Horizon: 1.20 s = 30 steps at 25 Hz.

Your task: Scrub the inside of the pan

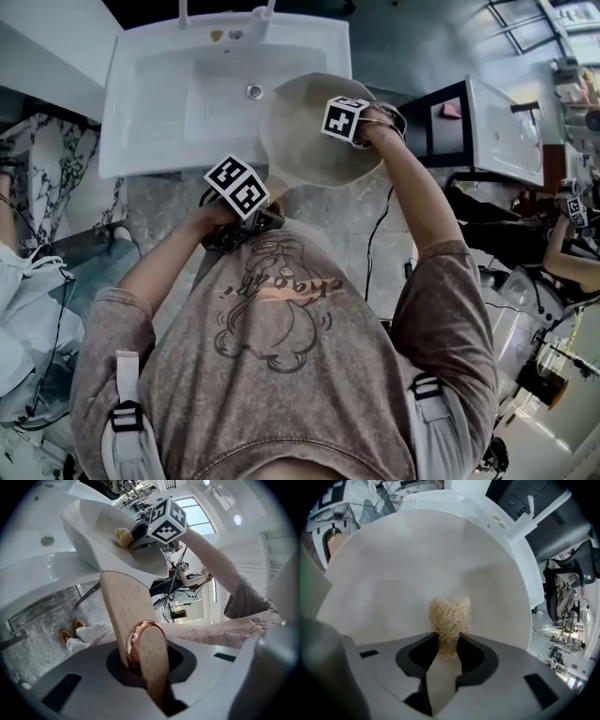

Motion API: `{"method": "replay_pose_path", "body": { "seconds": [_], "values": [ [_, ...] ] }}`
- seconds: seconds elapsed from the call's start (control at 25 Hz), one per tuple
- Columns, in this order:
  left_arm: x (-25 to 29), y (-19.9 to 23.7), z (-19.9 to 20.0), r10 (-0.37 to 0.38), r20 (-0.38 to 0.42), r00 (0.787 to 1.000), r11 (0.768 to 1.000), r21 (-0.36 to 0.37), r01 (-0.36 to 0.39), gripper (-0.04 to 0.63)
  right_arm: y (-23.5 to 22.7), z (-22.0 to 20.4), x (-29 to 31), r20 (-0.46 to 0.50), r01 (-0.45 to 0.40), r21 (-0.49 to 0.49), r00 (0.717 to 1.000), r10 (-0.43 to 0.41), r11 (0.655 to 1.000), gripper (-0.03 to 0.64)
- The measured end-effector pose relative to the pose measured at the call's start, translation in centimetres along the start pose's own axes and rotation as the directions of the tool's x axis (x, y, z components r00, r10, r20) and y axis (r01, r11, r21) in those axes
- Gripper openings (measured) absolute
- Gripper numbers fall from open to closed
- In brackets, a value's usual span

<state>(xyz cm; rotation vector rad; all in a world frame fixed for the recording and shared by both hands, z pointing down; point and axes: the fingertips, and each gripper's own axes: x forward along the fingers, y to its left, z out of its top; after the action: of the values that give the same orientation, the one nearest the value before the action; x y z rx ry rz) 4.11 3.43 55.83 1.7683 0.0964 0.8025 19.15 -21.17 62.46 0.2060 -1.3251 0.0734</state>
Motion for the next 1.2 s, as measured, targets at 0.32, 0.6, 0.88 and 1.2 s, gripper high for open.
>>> {"method": "replay_pose_path", "body": {
  "seconds": [0.32, 0.6, 0.88, 1.2],
  "values": [
    [0.0, -0.1, -0.3, -0.002, -0.009, 1.0, 1.0, -0.004, 0.002, 0.044, 4.5, -1.3, -0.9, -0.03, -0.177, -0.02, 0.984, 0.176, 0.984, 0.138],
    [0.2, -0.1, -0.9, -0.007, -0.012, 1.0, 1.0, -0.008, 0.007, 0.041, 7.6, -0.6, -1.3, -0.014, -0.223, -0.049, 0.975, 0.222, 0.974, 0.138],
    [0.0, -0.2, -0.9, -0.021, -0.015, 1.0, 1.0, -0.011, 0.021, 0.04, 10.5, 1.1, -2.6, 0.082, -0.271, -0.056, 0.958, 0.275, 0.961, 0.138],
    [0.1, -0.3, -0.9, -0.023, -0.011, 1.0, 1.0, -0.013, 0.023, 0.038, 12.7, 4.0, -3.4, 0.155, -0.283, -0.105, 0.942, 0.297, 0.953, 0.138]
  ]
}}
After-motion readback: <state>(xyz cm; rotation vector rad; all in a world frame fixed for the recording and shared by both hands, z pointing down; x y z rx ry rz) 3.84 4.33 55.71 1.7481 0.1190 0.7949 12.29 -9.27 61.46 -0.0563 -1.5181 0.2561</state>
